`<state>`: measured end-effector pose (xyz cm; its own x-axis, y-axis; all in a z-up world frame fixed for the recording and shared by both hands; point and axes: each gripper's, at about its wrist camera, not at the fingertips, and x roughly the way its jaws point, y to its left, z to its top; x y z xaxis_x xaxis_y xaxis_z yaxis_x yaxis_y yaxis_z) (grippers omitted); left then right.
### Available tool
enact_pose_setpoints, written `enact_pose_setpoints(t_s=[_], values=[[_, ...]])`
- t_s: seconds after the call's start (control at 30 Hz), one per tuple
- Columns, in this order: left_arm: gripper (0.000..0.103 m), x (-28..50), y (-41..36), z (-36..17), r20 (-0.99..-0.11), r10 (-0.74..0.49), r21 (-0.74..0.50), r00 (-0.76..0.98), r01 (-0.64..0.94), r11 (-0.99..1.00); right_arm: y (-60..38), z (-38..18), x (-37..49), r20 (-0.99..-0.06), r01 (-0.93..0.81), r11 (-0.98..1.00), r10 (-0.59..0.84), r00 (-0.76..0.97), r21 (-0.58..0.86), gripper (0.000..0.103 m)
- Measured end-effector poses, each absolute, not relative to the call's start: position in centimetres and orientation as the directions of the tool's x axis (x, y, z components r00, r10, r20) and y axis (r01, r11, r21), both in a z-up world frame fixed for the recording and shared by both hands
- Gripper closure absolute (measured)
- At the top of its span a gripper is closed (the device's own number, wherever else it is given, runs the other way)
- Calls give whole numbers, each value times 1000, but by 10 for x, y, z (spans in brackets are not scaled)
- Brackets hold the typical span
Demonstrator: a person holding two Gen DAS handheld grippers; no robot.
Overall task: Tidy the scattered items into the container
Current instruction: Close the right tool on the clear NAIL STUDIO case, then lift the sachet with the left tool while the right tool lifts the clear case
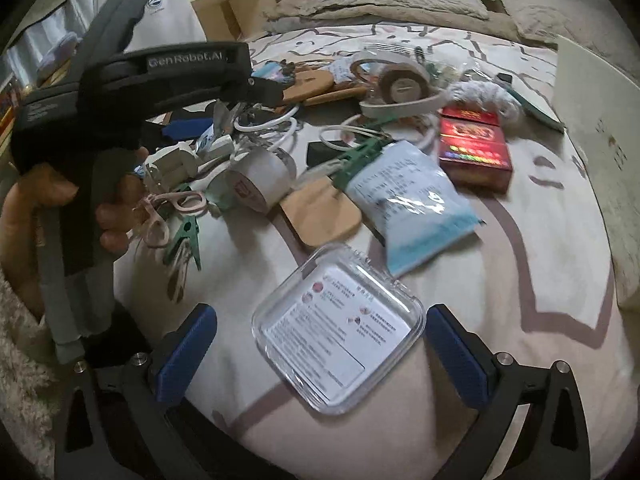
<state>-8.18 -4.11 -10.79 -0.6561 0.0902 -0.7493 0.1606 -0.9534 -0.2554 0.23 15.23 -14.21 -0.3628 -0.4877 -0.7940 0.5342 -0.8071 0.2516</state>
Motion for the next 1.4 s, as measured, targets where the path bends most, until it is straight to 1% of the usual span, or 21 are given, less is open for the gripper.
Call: enact_pose_setpoints(t_s=[0.4, 0.47, 0.57, 0.63, 0.77, 0.8, 0.83, 0.87, 0.93, 1.07, 1.4], values=[[24, -76, -48, -95, -719, 103, -277, -687, 148, -949, 121, -145, 6, -810, 574, -802, -443, -385, 166, 0], [24, -75, -50, -93, -716, 104, -279, -690, 147, -949, 122, -145, 9, -818, 566, -814, -412, -402, 132, 0], [24, -74, -52, -92, -713, 106, -286, -693, 150, -946, 126, -151, 14, -844, 547, -836, -325, -428, 44, 0], [24, -74, -53, -92, -712, 108, -289, -694, 150, -945, 130, -156, 16, -855, 534, -844, -306, -420, 40, 0], [24, -74, -53, -91, -710, 110, -291, -696, 147, -945, 132, -158, 20, -838, 513, -857, -313, -446, 48, 0], [24, -74, -53, -90, -709, 110, -290, -696, 146, -946, 131, -158, 20, -833, 515, -856, -319, -451, 49, 2], [24, -73, -52, -90, -709, 109, -287, -697, 144, -947, 131, -157, 21, -826, 520, -853, -325, -461, 45, 16], [24, -73, -52, -90, -708, 107, -285, -698, 143, -948, 130, -156, 23, -816, 523, -852, -326, -477, 35, 22], [24, -73, -51, -89, -706, 102, -277, -701, 141, -950, 129, -155, 23, -807, 530, -847, -330, -489, 25, 22], [24, -72, -49, -87, -701, 90, -261, -708, 137, -955, 135, -150, 19, -790, 523, -851, -358, -497, 56, 23], [24, -72, -43, -86, -695, 62, -217, -716, 128, -968, 149, -123, -3, -729, 497, -865, -385, -566, 72, 22]])
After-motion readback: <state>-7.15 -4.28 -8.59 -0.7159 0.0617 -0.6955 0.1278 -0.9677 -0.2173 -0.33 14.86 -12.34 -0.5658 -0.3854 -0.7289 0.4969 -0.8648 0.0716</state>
